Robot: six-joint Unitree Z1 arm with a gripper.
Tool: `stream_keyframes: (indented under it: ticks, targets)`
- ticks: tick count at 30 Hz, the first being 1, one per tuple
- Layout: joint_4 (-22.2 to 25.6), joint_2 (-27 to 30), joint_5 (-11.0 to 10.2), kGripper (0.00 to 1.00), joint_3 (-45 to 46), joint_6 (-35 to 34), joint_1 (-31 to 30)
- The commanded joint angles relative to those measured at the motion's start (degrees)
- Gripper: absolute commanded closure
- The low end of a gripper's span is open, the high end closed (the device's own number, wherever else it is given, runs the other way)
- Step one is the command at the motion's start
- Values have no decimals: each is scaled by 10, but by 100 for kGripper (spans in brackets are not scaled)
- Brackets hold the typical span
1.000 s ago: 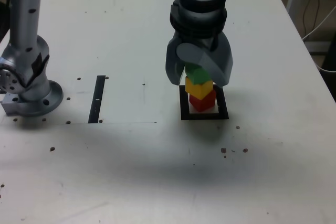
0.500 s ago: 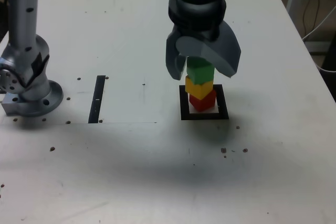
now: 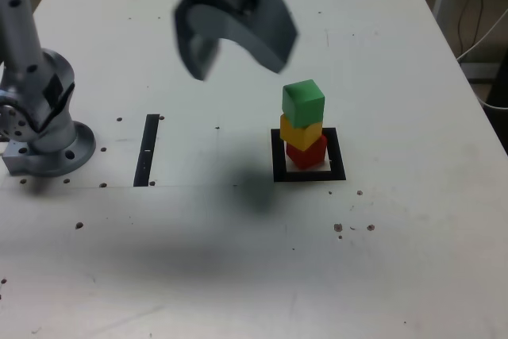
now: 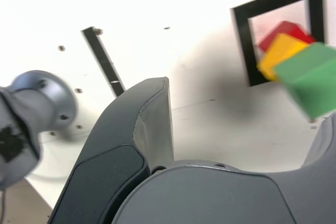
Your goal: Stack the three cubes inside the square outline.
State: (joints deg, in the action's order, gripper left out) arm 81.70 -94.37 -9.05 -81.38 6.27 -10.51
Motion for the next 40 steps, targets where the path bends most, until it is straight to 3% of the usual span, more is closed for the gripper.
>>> stream_keyframes:
  ticks: [1, 6, 10, 21, 26, 31, 37, 40]
  targets:
    - [1, 25, -5, 1, 30, 2, 1]
    - [-8, 53, -14, 1, 128, -8, 1]
    - [-45, 57, -14, 1, 208, -19, 1]
    - [-198, 121, 9, 1, 387, -37, 1]
    - [-243, 135, 32, 1, 428, -41, 1]
    - [-246, 131, 45, 0, 438, -63, 1]
    - [-213, 124, 77, 0, 429, -71, -7]
    - [-196, 108, 81, 0, 418, -71, -12]
